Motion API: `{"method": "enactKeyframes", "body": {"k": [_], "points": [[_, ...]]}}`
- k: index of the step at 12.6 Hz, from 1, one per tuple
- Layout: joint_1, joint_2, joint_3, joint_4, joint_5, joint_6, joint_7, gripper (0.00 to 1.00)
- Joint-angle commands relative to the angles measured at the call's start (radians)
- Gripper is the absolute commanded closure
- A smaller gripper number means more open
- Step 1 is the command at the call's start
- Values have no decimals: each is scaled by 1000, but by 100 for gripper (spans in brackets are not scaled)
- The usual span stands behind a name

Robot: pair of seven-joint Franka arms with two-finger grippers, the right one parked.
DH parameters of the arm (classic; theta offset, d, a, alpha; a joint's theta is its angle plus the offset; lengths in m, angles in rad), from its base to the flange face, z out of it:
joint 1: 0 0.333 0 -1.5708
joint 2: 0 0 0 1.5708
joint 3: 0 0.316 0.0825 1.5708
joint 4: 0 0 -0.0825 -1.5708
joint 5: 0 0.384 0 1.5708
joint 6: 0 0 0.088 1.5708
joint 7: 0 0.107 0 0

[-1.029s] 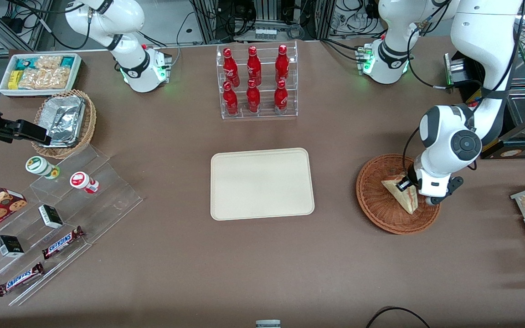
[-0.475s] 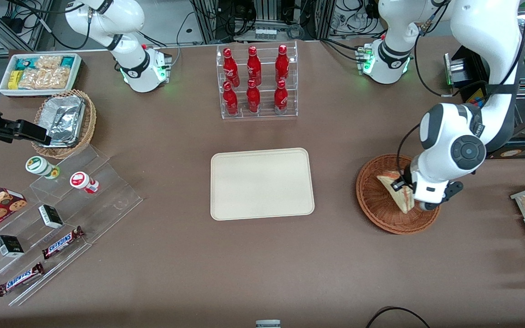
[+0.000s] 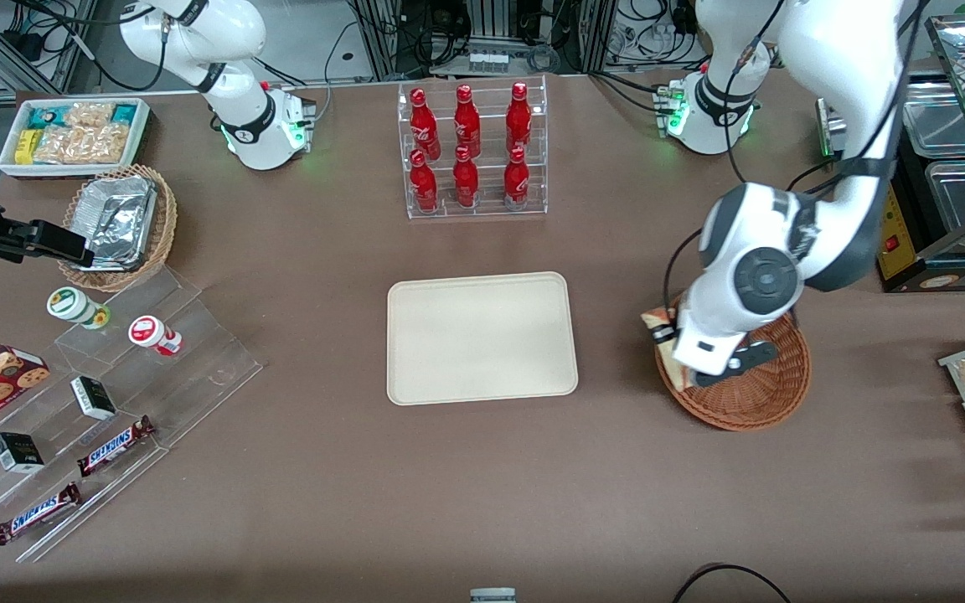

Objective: Place sandwich from basket to tray
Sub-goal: 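Lift the sandwich and carry it over the cream tray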

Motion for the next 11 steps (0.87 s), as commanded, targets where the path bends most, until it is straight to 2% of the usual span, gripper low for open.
{"method": "enactKeyframes", "body": {"k": [1, 6, 8, 11], "points": [[-86, 103, 11, 127, -1, -11, -21, 100], [-241, 195, 9, 195, -47, 105, -38, 100], [-312, 259, 11, 245, -44, 182, -151, 100], [-384, 350, 11, 358, -44, 190, -217, 100]]}}
